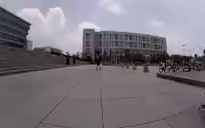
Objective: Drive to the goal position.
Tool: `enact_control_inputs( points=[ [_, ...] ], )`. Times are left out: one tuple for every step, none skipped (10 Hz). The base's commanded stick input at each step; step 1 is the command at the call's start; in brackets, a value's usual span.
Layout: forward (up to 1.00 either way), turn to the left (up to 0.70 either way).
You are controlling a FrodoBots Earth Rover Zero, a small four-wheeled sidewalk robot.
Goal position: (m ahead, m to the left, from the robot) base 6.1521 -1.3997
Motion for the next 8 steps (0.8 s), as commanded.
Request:
enact_control_inputs(
  points=[
    [0.70,0.00],
    [0.70,0.00],
    [0.70,-0.02],
    [0.70,-0.02],
    [0.70,-0.03],
    [0.70,-0.01],
    [0.70,0.00],
    [0.70,0.00]
  ],
)
